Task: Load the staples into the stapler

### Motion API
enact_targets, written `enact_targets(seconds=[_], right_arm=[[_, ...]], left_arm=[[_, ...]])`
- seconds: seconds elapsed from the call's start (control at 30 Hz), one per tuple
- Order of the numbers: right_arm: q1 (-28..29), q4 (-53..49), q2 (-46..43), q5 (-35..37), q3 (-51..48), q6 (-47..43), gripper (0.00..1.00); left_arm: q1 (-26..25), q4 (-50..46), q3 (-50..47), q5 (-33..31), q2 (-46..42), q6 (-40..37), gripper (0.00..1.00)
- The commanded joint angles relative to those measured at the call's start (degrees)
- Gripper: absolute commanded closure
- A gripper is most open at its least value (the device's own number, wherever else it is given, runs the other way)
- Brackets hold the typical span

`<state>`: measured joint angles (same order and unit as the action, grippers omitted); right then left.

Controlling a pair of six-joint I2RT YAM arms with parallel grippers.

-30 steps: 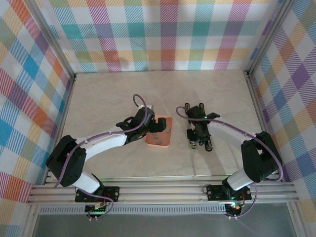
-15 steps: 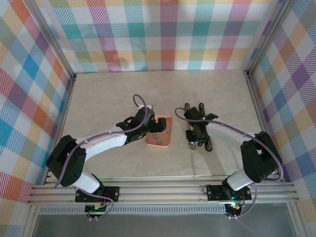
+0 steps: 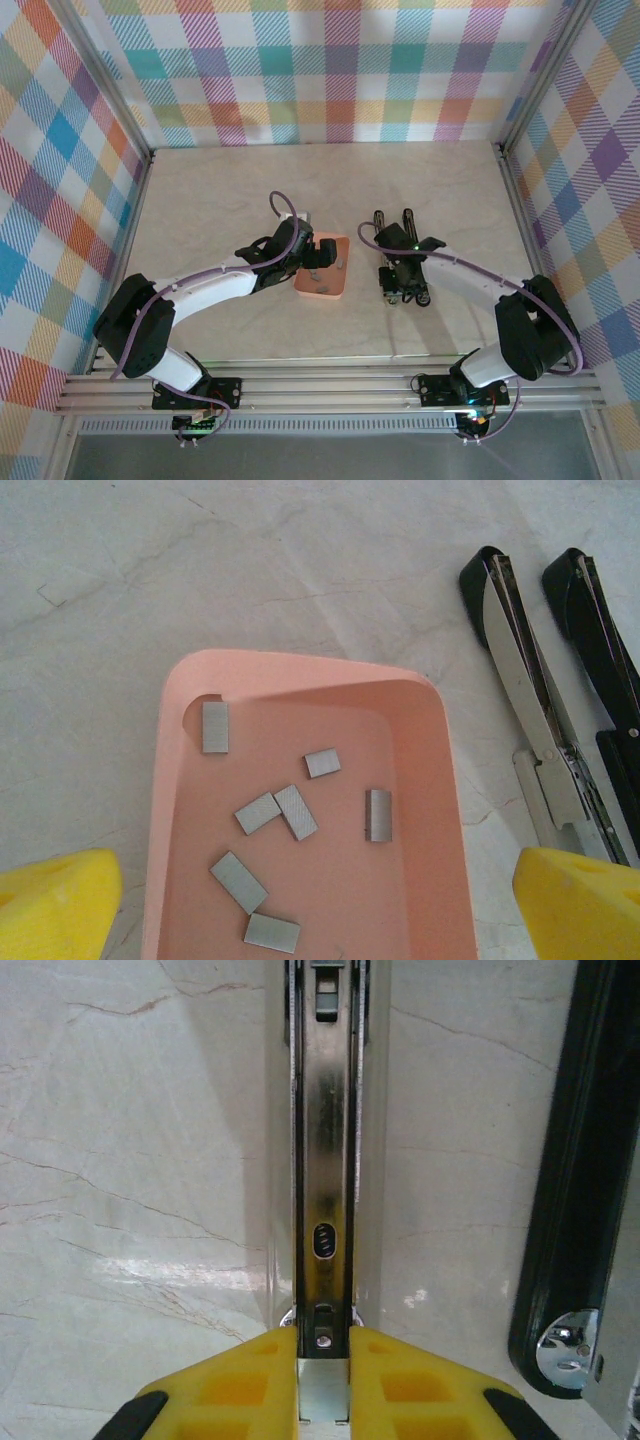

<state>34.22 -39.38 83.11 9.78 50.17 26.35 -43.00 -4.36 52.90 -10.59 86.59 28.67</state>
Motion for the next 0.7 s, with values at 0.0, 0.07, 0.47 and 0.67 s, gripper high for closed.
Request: enact_targets(seconds=[0.0, 0.07, 0.47, 0.67], right_arm=[[0.5, -0.2, -1.4, 0.8, -1.1, 1.1, 0.84], [0.4, 0.1, -1.4, 0.3, -1.2, 1.1, 0.84], [0.7, 0.4, -1.3, -0.1, -1.7, 1.4, 0.83], [0.8, 0.5, -1.3, 0.5, -2.2, 1.8, 0.83]], left_arm=[[-0.7, -0.3, -0.1, -0.2, 0.5, -0.7, 0.0], [-0.8, -0.2, 0.0, 0.0, 0.7, -0.7, 0.0], [-0.8, -0.3, 0.3, 0.3, 0.9, -1.2, 0.0], [-0.7, -0.7, 0.6, 0.2, 0.8, -1.9, 0.0]])
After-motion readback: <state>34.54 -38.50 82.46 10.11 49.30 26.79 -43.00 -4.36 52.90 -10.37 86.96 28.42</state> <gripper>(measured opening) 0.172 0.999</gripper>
